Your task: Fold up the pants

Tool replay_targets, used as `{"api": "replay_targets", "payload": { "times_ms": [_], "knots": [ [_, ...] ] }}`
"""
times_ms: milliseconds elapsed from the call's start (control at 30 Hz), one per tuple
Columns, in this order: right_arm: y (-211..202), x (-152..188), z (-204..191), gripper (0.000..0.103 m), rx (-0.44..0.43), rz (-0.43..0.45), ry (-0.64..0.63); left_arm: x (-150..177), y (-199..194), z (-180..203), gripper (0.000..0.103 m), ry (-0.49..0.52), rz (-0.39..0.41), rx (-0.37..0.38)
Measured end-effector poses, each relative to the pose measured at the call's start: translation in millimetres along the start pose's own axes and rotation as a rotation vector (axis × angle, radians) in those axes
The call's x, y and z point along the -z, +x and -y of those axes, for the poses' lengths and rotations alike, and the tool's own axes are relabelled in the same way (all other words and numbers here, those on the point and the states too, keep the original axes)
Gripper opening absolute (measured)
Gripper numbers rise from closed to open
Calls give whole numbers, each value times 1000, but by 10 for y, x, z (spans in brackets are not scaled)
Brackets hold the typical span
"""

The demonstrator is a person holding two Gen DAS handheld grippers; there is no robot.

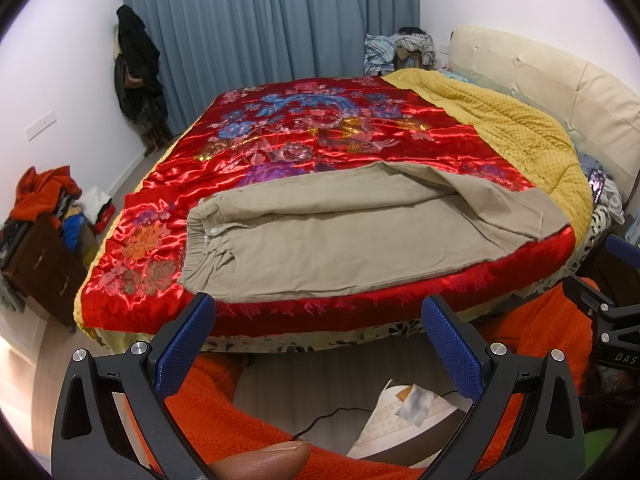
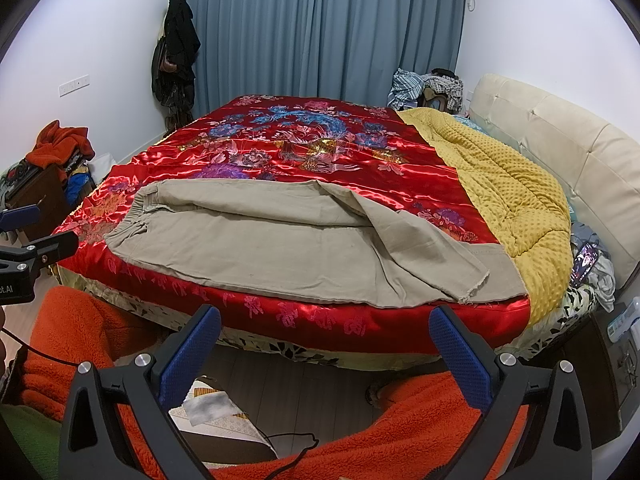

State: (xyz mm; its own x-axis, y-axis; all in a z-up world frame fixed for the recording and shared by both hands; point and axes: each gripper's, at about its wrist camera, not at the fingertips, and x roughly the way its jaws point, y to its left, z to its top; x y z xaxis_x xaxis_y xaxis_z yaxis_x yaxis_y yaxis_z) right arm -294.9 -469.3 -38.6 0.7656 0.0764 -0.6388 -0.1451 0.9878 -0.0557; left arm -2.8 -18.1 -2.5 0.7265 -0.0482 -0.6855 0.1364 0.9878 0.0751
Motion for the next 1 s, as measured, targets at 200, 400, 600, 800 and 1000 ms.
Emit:
{"api": "replay_targets", "payload": {
  "times_ms": [200, 400, 600, 800, 1000],
  "knots": [
    [0, -3, 2, 103, 1, 0, 0, -6, 3, 6, 103, 0, -3, -1],
    [-17, 60, -18, 103, 6, 20, 8, -42, -78, -94, 103, -20, 28, -33],
    [-3, 75, 4, 103, -4, 6, 10, -3, 10, -128, 103, -29, -3, -21],
    [-34, 78, -28, 103, -3, 8, -1, -10, -29, -90, 103, -13, 14, -21],
    [-32, 16, -3, 103, -5, 5, 2, -7, 7, -74, 103, -15, -6, 16]
  ]
}}
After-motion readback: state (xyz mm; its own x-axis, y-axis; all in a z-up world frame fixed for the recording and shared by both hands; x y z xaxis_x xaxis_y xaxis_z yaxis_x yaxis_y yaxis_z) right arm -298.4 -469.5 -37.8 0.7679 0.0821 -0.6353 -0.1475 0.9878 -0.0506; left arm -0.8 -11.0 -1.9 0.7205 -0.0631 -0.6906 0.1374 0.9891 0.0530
